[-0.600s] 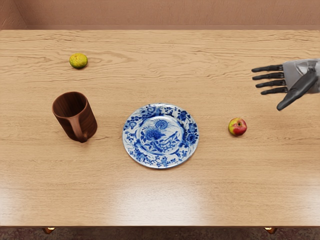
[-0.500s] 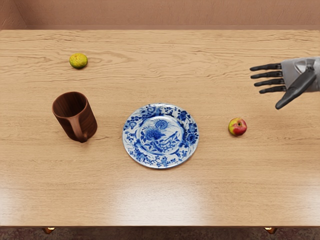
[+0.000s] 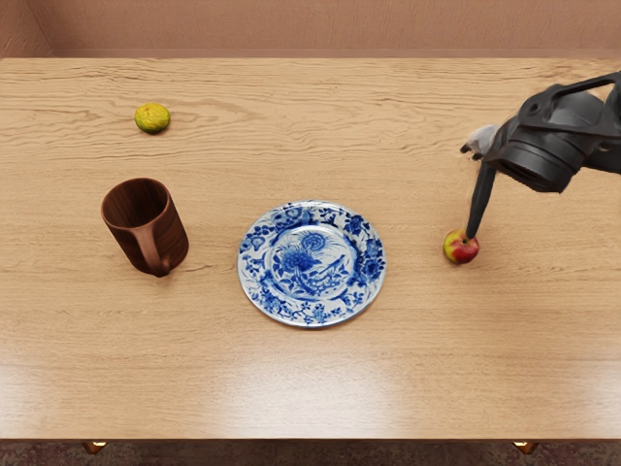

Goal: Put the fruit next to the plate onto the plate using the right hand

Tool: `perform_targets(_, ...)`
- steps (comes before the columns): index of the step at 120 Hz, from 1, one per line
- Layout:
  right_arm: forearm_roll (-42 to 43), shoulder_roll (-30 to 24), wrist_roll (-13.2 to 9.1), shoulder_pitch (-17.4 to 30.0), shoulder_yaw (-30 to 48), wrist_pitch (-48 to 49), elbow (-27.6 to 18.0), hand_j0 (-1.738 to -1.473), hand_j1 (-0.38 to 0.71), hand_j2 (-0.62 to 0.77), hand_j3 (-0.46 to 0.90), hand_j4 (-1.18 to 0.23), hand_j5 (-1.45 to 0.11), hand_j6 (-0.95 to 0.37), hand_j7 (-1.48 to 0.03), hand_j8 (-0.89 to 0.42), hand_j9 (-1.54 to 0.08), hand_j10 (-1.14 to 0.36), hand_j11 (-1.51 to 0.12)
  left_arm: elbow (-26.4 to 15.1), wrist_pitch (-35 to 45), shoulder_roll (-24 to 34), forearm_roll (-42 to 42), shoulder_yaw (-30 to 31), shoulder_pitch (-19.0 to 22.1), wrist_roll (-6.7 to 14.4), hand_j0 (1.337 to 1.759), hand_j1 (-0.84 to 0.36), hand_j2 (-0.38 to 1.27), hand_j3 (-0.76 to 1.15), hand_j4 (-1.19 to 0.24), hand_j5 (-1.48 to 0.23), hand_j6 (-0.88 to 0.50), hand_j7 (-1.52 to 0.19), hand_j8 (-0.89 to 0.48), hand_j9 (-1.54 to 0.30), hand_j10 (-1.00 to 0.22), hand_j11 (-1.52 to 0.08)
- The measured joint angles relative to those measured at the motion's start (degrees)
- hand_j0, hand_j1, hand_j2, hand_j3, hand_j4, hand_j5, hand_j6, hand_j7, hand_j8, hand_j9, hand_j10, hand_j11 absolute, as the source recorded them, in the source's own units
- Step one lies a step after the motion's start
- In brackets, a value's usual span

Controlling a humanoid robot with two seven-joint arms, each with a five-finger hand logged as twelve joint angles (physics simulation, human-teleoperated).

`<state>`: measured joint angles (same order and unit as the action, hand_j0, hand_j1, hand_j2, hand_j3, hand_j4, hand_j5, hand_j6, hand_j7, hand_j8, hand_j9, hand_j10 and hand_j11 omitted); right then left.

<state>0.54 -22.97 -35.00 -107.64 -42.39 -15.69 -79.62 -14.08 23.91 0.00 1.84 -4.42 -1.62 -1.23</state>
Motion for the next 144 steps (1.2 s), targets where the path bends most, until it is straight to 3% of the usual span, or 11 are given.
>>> perform_targets(15, -0.2, 2.05, 0.0, 0.14, -3.68, -13.5, -5.73, -1.658, -0.3, -0.01, 0.0, -0.04, -0.05, -0.04, -0.05, -0.04, -0.05, -0.04, -0.05, -0.01, 0.01, 0.0, 0.0, -0.03, 0.0, 0.0, 1.658, 0.35, 0.0, 0.0, 0.0, 0.0, 0.0, 0.0, 0.0, 0.0, 0.0, 0.0)
perform_targets(39, -0.43, 5.81, 0.0, 5.17, -4.89, -18.46, -7.65, -1.658, -0.24, -0.02, 0.0, -0.09, -0.12, -0.09, -0.12, -0.09, -0.12, -0.09, -0.12, -0.01, 0.0, 0.0, 0.01, -0.01, 0.03, 0.0, 1.658, 0.35, 0.0, 0.0, 0.0, 0.0, 0.0, 0.0, 0.0, 0.0, 0.0, 0.0)
perform_targets(56, -0.55, 7.32, 0.0, 6.28, -4.88, -19.1, -6.83, -1.658, -0.21, -0.02, 0.0, -0.11, -0.15, -0.12, -0.15, -0.12, -0.15, -0.11, -0.15, -0.02, 0.0, 0.0, 0.0, -0.02, 0.02, 0.0, 1.658, 0.35, 0.0, 0.0, 0.0, 0.0, 0.0, 0.0, 0.0, 0.0, 0.0, 0.0)
perform_targets(92, -0.7, 10.3, 0.0, 8.97, -6.56, -19.3, -4.07, -1.658, -0.04, -0.05, 0.0, -0.26, -0.34, -0.26, -0.34, -0.26, -0.34, -0.26, -0.34, -0.02, 0.0, 0.0, 0.01, -0.01, -0.03, 0.0, 1.658, 0.35, 0.0, 0.0, 0.0, 0.0, 0.0, 0.0, 0.0, 0.0, 0.0, 0.0)
perform_targets(144, -0.52, 11.05, 0.0, 8.63, -5.33, -19.31, -3.14, -1.658, -0.02, -0.05, 0.0, -0.28, -0.36, -0.28, -0.36, -0.28, -0.36, -0.28, -0.36, -0.01, 0.0, 0.0, 0.01, -0.01, 0.0, 0.0, 1.658, 0.35, 0.0, 0.0, 0.0, 0.0, 0.0, 0.0, 0.0, 0.0, 0.0, 0.0)
